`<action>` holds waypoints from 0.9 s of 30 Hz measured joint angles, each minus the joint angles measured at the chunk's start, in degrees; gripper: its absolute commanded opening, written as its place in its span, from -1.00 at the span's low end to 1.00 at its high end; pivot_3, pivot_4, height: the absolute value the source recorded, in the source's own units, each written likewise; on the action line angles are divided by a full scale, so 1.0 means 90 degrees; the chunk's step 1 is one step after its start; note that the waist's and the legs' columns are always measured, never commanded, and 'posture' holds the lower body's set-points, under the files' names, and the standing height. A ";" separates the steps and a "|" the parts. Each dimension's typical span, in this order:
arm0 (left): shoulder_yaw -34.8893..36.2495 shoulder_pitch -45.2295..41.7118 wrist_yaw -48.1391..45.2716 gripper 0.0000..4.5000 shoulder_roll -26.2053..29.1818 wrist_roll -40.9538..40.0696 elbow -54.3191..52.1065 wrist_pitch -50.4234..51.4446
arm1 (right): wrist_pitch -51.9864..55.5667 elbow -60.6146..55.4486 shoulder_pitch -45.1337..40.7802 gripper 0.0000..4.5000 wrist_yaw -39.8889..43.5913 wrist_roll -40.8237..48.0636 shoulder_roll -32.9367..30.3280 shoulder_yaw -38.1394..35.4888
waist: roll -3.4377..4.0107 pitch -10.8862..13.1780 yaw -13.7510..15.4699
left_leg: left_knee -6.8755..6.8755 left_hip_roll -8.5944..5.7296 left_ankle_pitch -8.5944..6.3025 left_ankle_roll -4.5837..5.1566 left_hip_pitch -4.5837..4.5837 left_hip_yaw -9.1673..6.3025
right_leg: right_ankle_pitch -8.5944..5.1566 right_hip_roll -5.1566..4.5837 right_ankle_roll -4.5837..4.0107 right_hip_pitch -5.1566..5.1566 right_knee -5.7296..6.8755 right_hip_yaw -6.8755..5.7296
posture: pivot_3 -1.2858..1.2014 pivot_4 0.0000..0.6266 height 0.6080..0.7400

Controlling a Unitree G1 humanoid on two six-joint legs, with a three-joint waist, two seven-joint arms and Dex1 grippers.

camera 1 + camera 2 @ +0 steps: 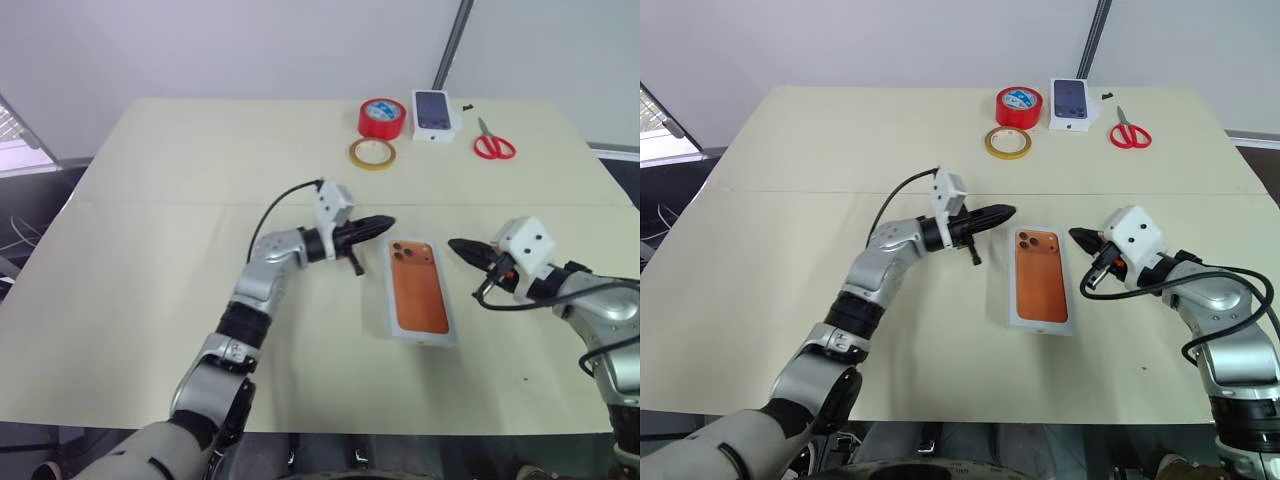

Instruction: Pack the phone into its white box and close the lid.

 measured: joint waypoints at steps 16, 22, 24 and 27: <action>-0.0482 -0.0054 -0.0492 -0.21 0.0296 0.0617 0.1120 0.0184 | 0.0148 -0.0200 0.0373 -0.38 0.0092 -0.0272 0.0165 0.0684 | -0.0033 -0.0013 -0.0092 | -0.0009 0.0010 0.0000 -0.0002 0.0076 0.0000 | -0.0004 0.0006 0.0002 0.0065 -0.0001 0.0004 | 0.03 -0.52 1.00; 0.0257 0.0269 -0.0602 1.00 0.1352 0.0062 -0.0087 0.0938 | 0.0578 0.0009 -0.0374 0.98 0.0053 0.0677 0.0287 -0.0228 | -0.0031 -0.0007 -0.0136 | -0.0014 0.0010 0.0002 -0.0008 0.0054 -0.0002 | -0.0004 0.0000 0.0001 0.0036 0.0012 0.0004 | 0.03 -0.52 1.00; 0.0498 0.0403 -0.0592 1.00 0.1683 -0.0106 -0.0554 0.1124 | 0.0503 0.0138 -0.0355 0.98 0.0157 0.0664 0.0175 -0.0259 | -0.0030 -0.0007 -0.0126 | -0.0015 0.0007 0.0002 -0.0008 0.0052 -0.0001 | -0.0004 -0.0005 0.0002 0.0036 0.0009 0.0005 | 0.03 -0.52 1.00; 0.0888 0.0898 -0.0669 1.00 0.2399 -0.0503 -0.1412 0.1799 | 0.0616 0.0326 -0.0223 0.98 0.0425 0.0889 0.0032 -0.0495 | -0.0027 -0.0006 -0.0143 | -0.0016 0.0007 0.0001 -0.0008 0.0053 -0.0001 | -0.0004 -0.0009 0.0001 0.0036 0.0007 0.0005 | 0.03 -0.52 1.00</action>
